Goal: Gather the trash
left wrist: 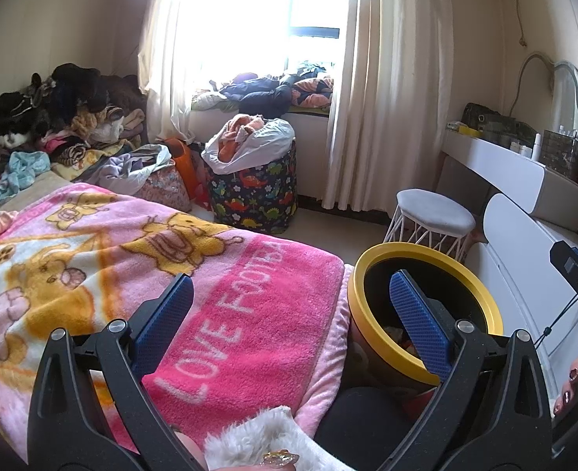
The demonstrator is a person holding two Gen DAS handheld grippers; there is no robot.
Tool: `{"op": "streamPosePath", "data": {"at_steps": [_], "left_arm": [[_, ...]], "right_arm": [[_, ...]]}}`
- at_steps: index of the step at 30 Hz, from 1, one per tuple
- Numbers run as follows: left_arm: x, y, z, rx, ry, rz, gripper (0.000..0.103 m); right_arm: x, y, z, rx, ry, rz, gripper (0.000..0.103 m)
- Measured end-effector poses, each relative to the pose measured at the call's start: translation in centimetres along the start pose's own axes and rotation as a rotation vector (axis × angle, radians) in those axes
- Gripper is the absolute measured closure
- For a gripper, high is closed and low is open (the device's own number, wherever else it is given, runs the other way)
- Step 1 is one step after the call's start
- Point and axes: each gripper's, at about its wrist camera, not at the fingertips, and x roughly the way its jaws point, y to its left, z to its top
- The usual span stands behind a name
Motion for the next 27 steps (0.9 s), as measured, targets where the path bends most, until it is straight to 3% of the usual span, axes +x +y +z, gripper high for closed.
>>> {"op": "streamPosePath", "data": {"at_steps": [21, 25, 27], "left_arm": [[1.7, -1.5, 0.5, 0.0, 0.013, 0.017, 0.011], [3.1, -3.7, 2.2, 0.008, 0.009, -0.035, 0.011], [3.9, -5.1, 3.2, 0.011, 0.014, -0.063, 0.011]], "right_arm": [[0.3, -0.5, 0.3, 0.028, 0.009, -0.013, 0.006], [0.2, -2.1, 1.5, 0.077, 0.001, -0.059, 0.006], [0.2, -4.1, 3.3, 0.107, -0.014, -0.121, 0.007]]}}
